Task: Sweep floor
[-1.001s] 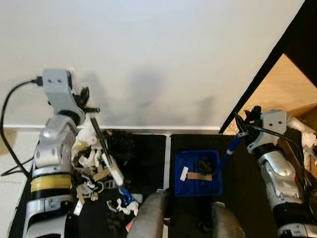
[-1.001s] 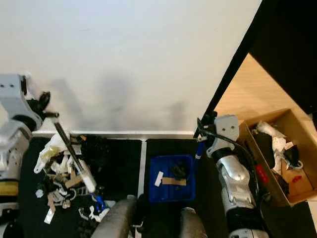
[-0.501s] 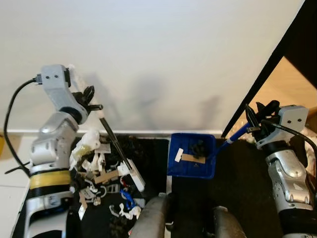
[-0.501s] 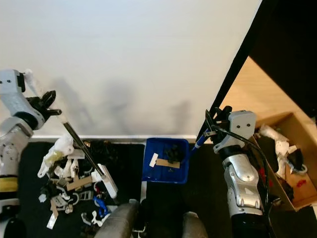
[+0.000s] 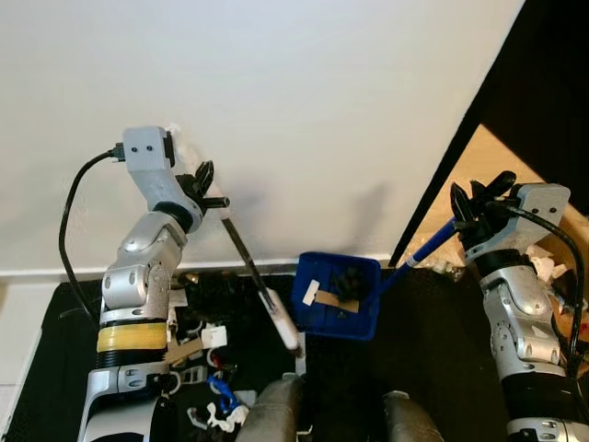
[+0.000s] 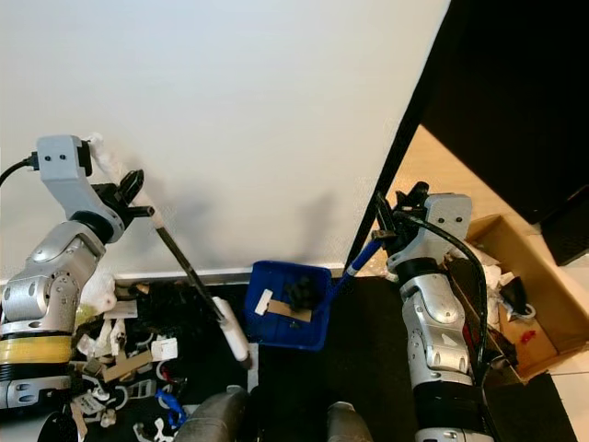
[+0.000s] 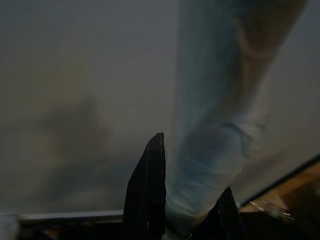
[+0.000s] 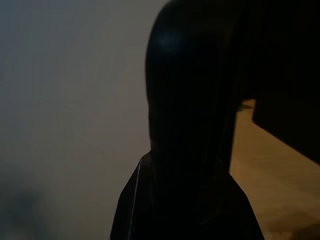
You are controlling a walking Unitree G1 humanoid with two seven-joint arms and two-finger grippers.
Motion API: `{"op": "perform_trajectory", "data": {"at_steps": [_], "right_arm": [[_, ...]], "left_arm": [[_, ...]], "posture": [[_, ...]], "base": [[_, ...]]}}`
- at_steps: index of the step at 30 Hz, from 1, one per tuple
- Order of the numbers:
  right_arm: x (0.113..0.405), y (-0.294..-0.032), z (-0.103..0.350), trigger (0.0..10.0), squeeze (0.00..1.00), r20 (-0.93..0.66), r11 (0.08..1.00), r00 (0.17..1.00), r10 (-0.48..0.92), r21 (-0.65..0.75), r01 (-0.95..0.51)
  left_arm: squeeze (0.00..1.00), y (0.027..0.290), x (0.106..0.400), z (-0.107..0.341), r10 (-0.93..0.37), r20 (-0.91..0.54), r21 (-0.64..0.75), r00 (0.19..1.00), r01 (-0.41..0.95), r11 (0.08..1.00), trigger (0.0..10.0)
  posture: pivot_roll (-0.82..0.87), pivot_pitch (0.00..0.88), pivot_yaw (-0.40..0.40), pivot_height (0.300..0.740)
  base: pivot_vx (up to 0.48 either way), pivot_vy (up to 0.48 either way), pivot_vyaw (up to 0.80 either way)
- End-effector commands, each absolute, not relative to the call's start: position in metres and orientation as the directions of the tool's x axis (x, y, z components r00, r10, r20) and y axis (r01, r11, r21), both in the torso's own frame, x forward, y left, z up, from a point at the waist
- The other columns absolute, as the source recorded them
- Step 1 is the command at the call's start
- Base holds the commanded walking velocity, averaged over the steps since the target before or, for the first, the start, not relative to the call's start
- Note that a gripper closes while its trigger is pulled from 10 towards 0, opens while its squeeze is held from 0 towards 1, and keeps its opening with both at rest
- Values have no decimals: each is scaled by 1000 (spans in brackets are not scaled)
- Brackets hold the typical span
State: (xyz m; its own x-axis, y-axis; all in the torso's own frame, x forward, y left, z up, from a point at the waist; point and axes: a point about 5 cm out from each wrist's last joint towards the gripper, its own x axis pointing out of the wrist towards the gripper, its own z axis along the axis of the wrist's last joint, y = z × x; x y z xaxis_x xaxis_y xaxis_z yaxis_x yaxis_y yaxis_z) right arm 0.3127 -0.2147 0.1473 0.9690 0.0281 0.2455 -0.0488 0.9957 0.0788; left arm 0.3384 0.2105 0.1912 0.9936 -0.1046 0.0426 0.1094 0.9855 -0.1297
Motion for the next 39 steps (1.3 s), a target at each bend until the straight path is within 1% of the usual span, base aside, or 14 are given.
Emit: {"op": "perform_trajectory", "data": {"at_steps": [1,5,6,8,10,26,32,39], "right_arm": [[313,-209,148,10000,0,261,991,965,28,121,-61],[313,-206,147,10000,0,257,990,966,37,124,-71],[313,-207,148,10000,0,257,990,966,34,126,-69],[313,-208,148,10000,0,256,990,966,29,130,-64],[313,-209,148,10000,0,255,990,967,28,129,-63],[311,-209,145,10000,0,245,989,969,27,134,-62],[312,-210,145,10000,0,243,989,970,28,132,-62],[313,-209,145,10000,0,241,989,970,32,132,-66]], "left_arm": [[0,213,336,191,-109,69,-105,992,115,988,10000],[0,207,336,189,-127,74,-95,989,134,986,10000],[0,205,337,188,-131,65,-48,989,134,990,10000],[0,204,337,188,-137,63,4,989,137,991,10000],[0,203,336,187,-148,73,21,986,146,989,10000],[0,201,338,180,-146,70,32,987,145,989,10000],[0,203,338,181,-141,77,31,987,139,990,10000],[0,203,338,181,-140,81,31,987,138,990,10000]], "posture": [[142,105,69,740],[139,109,72,740],[138,110,72,740],[137,113,73,740],[137,117,74,740],[134,127,78,740],[135,128,75,740],[137,130,72,740]], "base": [[0,0,0],[0,0,0],[0,0,0],[0,0,0],[0,-131,0],[293,-336,0],[261,-161,0],[0,0,0]]}}
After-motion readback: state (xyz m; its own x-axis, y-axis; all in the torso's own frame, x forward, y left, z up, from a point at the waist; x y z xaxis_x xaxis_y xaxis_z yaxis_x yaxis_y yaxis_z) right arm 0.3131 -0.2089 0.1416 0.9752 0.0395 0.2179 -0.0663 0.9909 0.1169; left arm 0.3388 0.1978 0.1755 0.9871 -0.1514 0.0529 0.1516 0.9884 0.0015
